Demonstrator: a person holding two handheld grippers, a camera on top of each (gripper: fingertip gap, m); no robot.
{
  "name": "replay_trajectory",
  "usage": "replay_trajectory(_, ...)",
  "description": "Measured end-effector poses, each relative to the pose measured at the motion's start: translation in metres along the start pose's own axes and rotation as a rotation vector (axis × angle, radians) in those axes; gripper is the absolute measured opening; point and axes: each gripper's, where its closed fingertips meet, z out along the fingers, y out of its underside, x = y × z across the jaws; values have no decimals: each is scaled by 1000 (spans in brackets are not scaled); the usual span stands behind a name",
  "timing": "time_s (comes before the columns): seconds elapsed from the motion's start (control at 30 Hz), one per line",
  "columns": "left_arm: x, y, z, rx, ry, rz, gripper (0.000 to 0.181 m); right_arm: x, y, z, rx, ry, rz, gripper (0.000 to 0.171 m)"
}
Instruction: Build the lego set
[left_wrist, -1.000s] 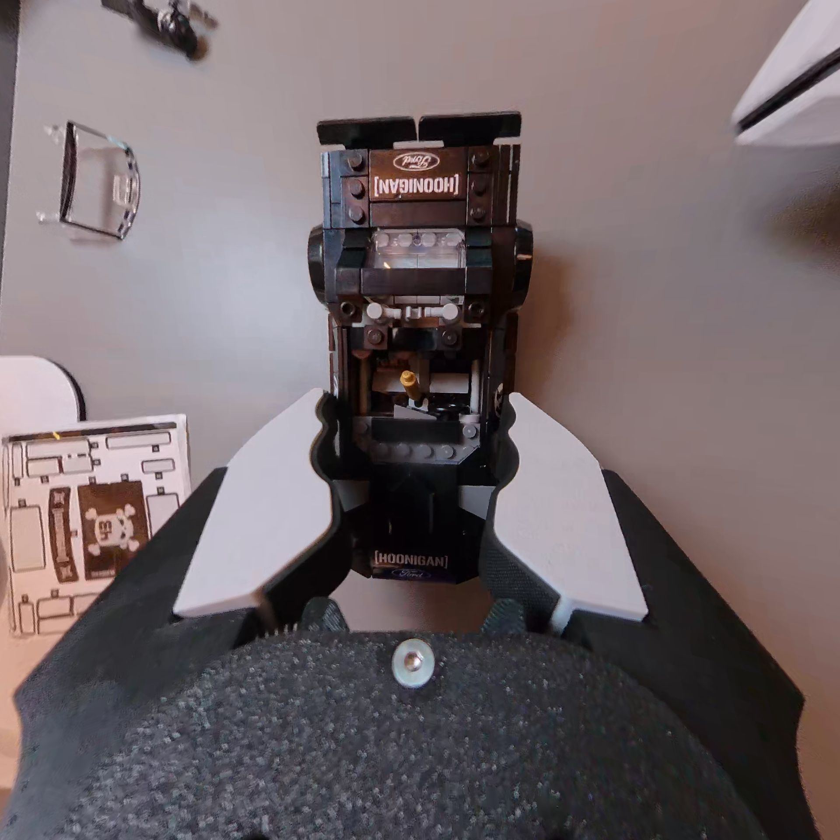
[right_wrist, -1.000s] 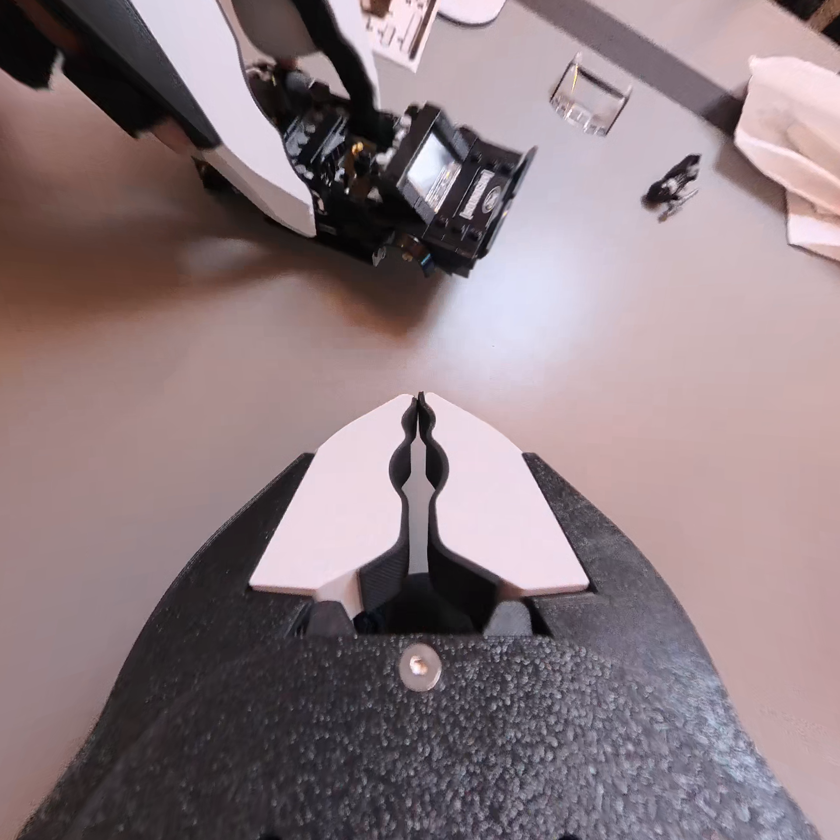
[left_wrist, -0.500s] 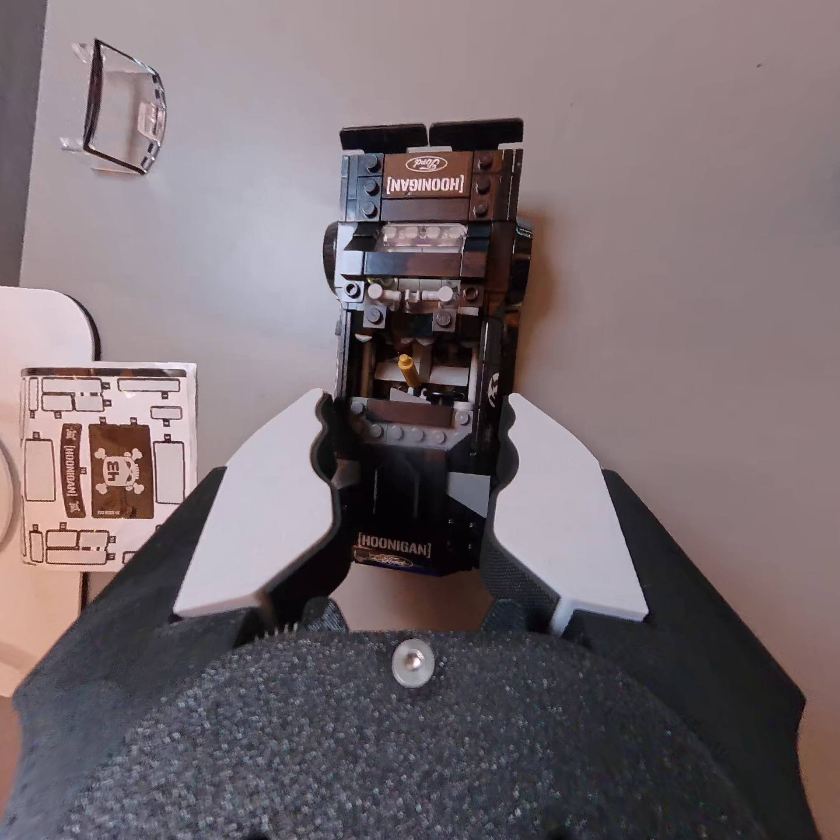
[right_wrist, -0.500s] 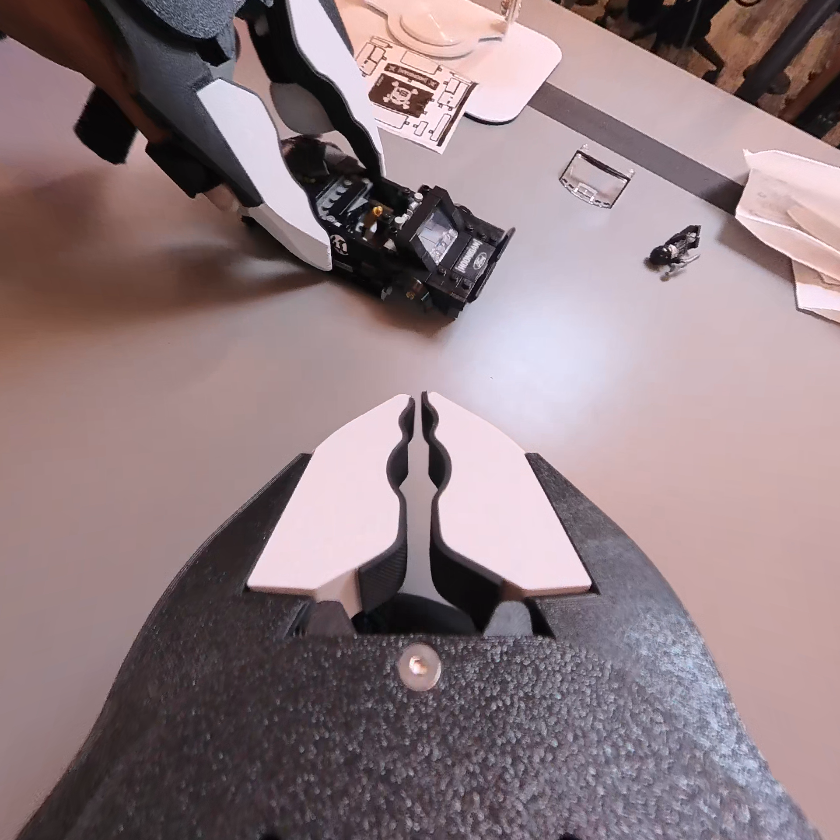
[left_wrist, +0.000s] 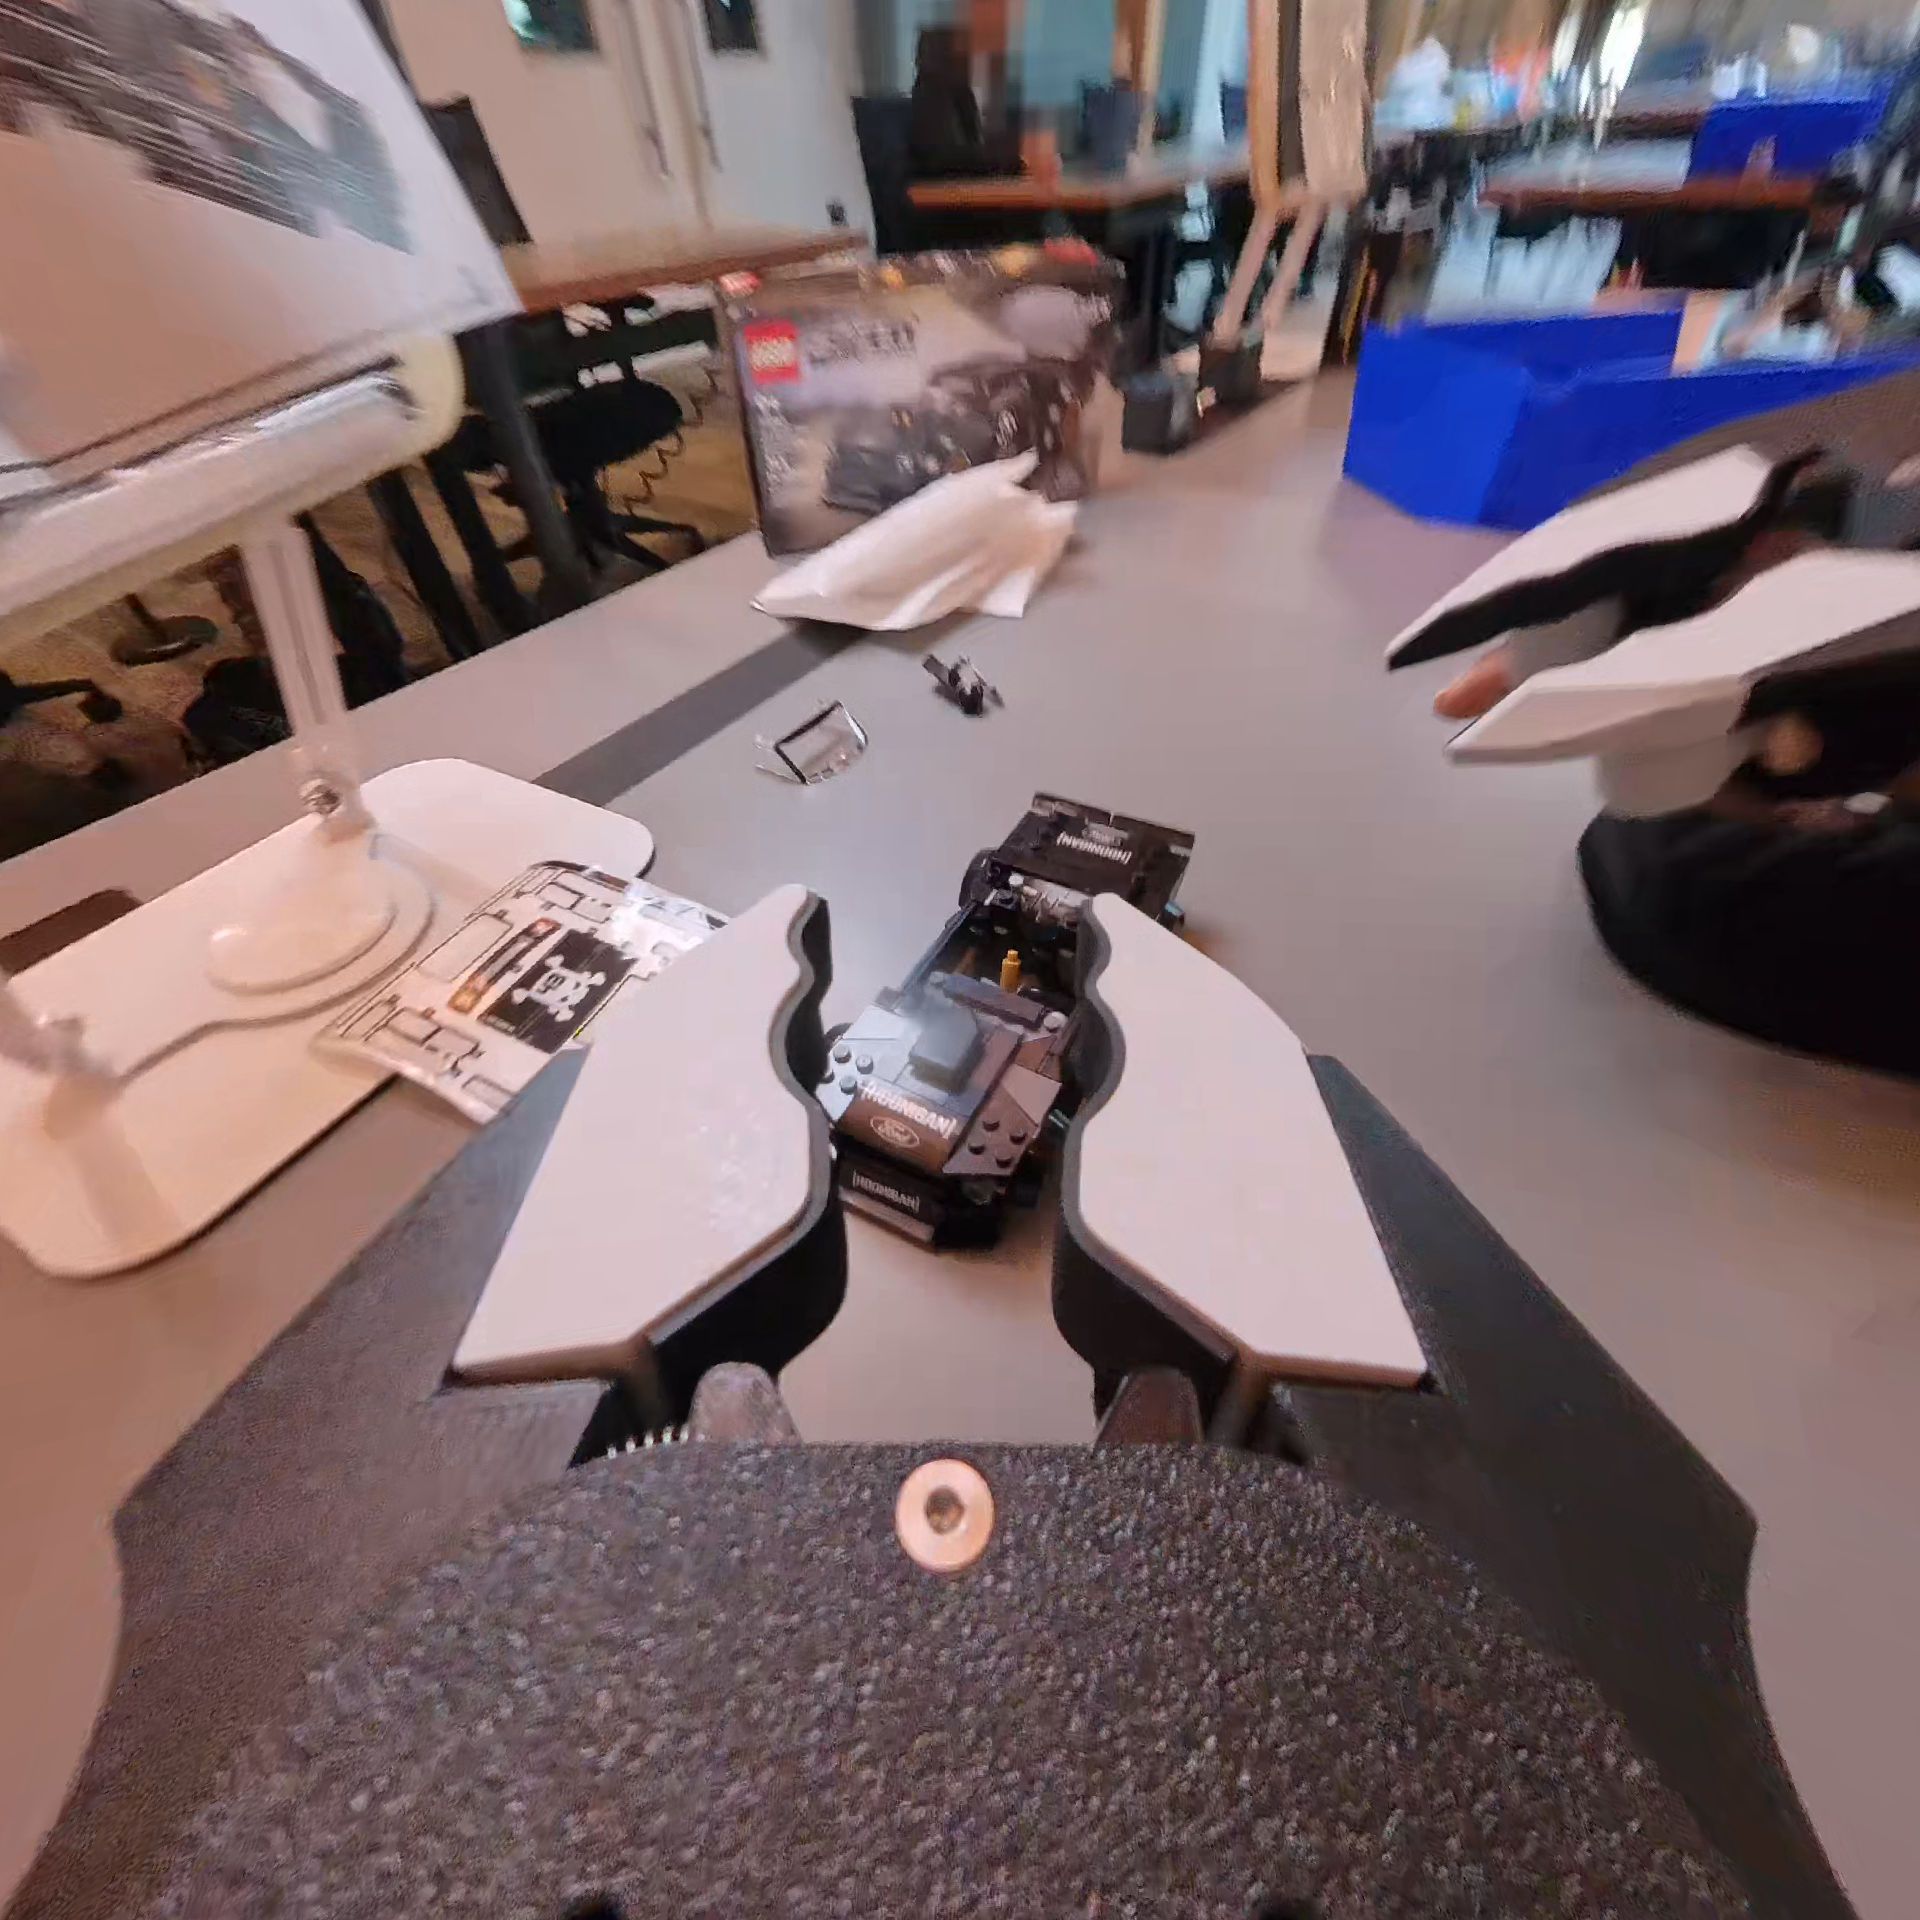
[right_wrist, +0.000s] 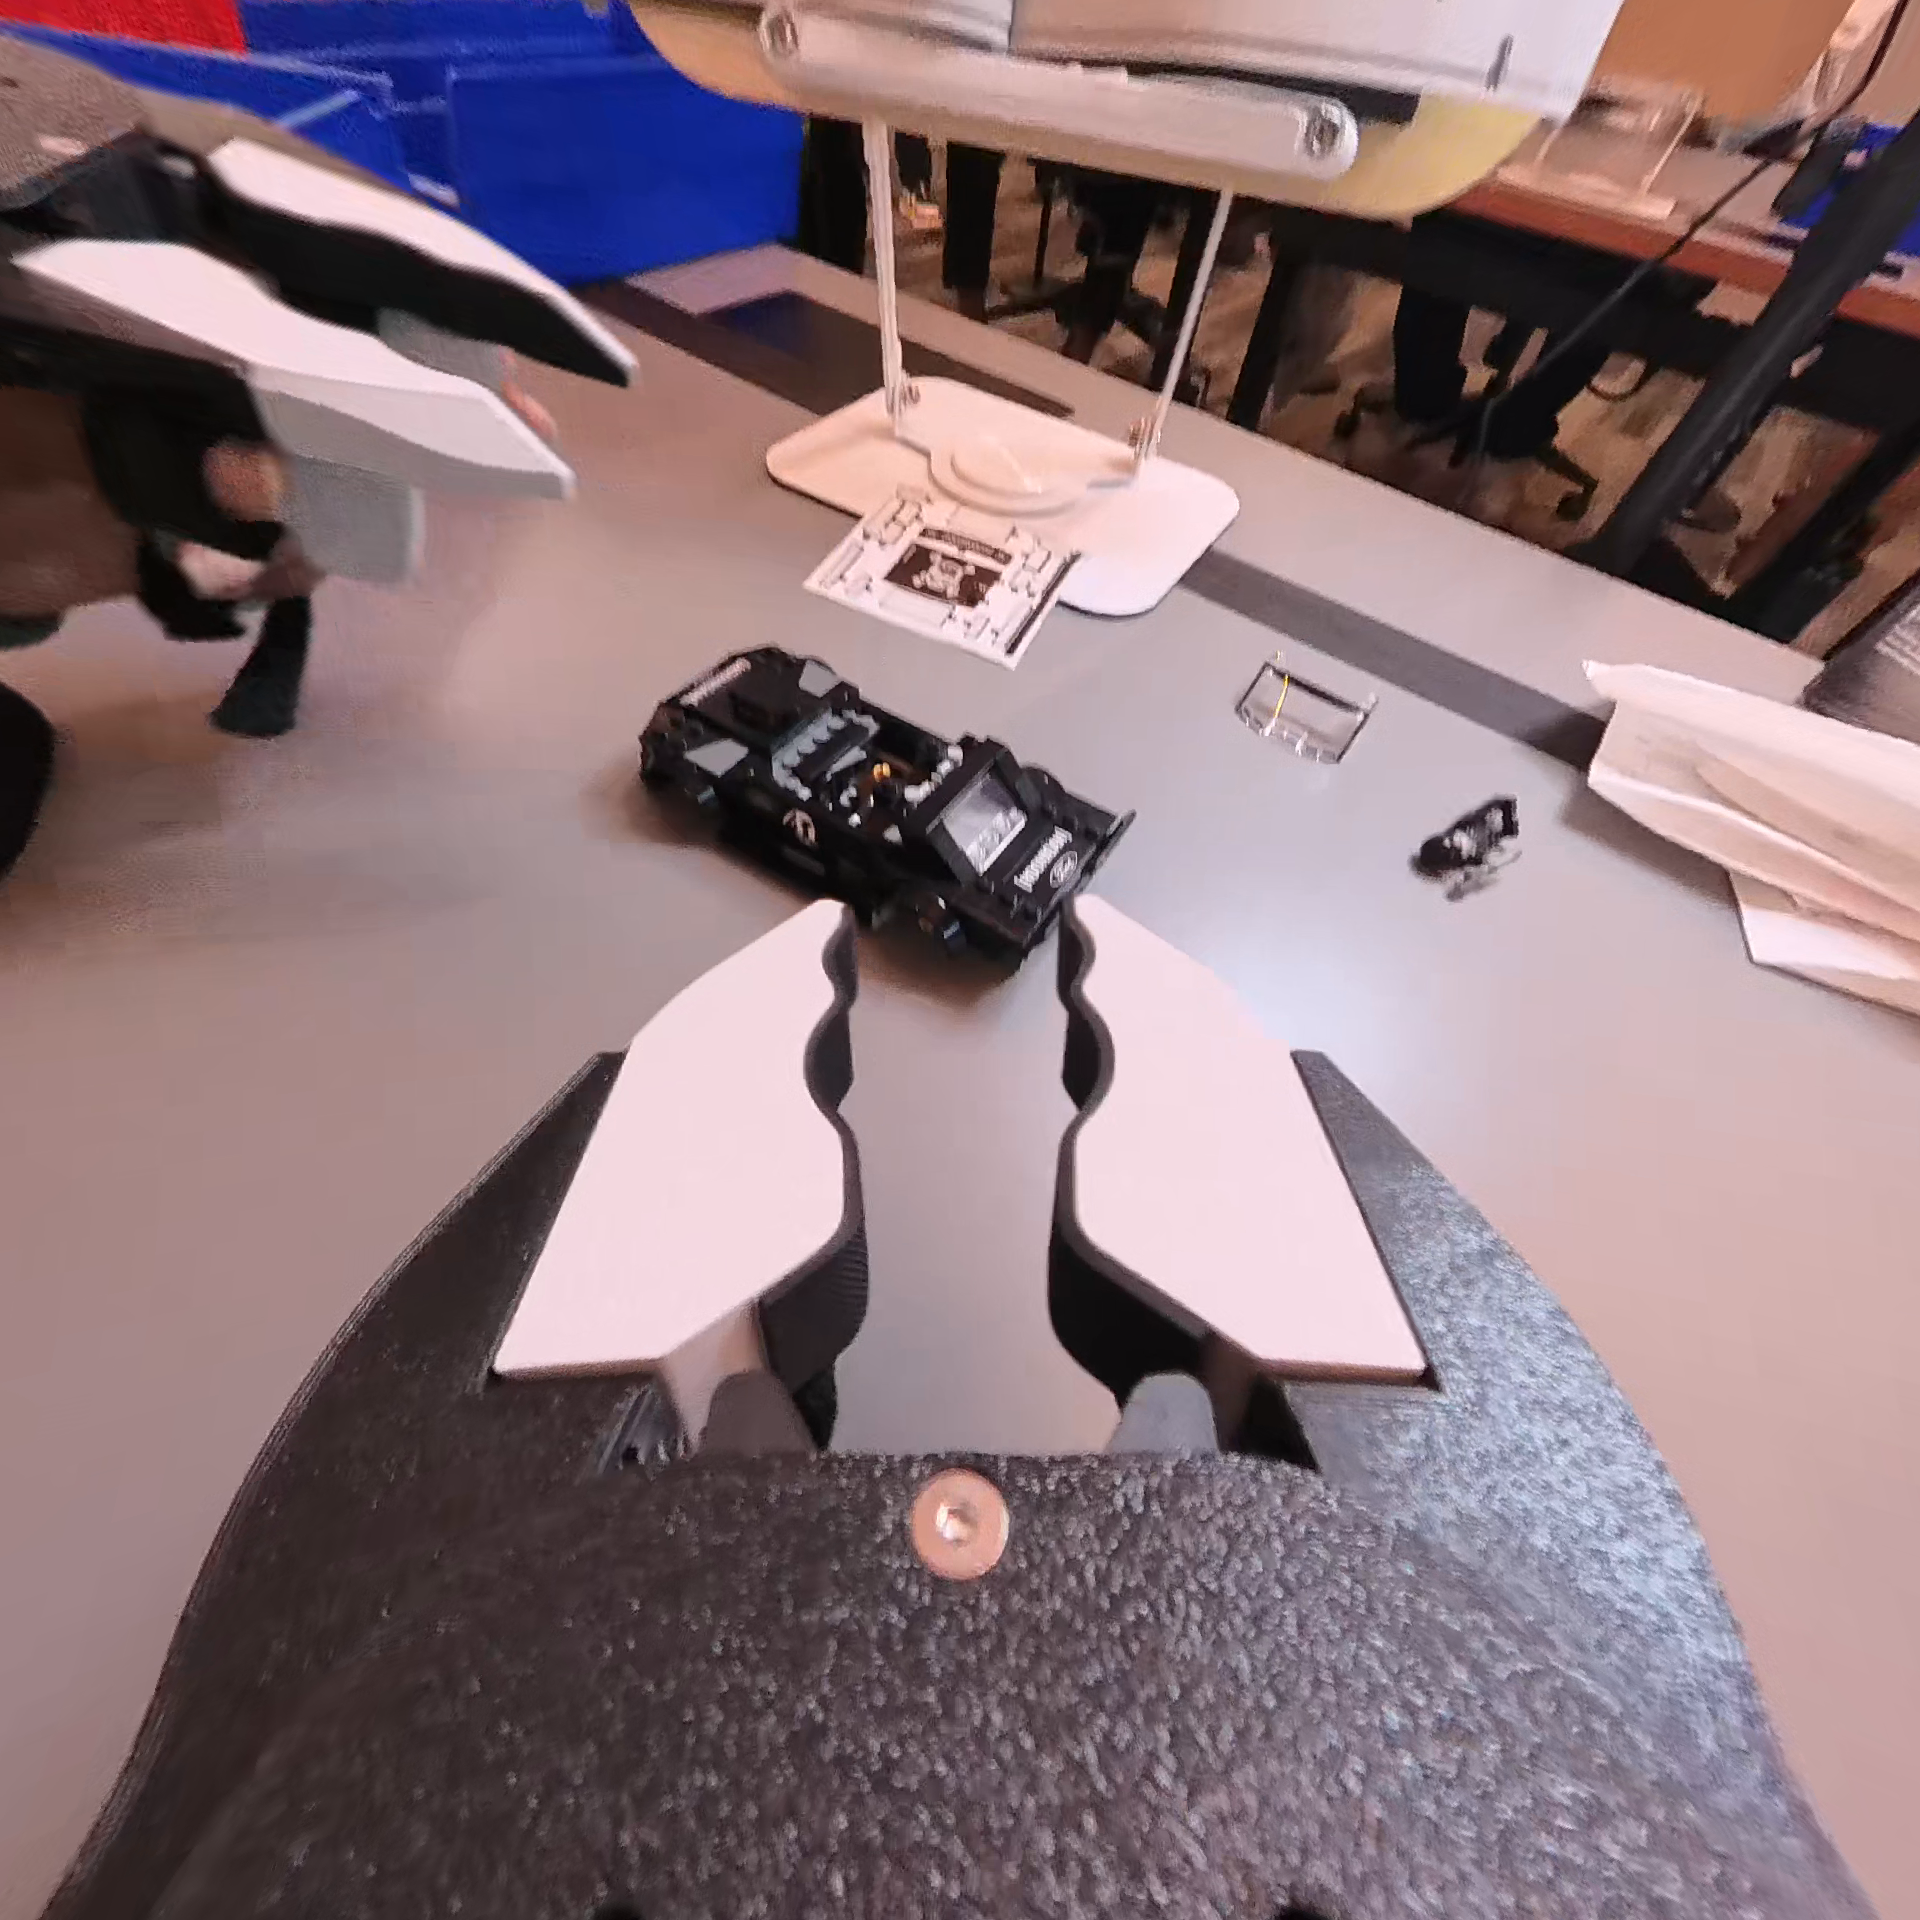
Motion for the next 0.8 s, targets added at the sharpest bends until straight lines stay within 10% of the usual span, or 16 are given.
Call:
replay_trajectory(0.37, -37, -8, -63, 214, -252, -63, 0, 0, -76, 61, 143, 6, -183, 58)
replay_trajectory(0.47, -42, -5, -64, 213, -289, -23, 0, 11, -101, 83, 207, 29, -199, 45)
replay_trajectory(0.53, -42, -6, -64, 212, -287, -10, 0, 24, -119, 96, 275, 58, -203, 2)
replay_trajectory(0.8, -55, -5, -49, 96, -356, 133, 9, 84, -182, 158, 380, 122, -207, 5)
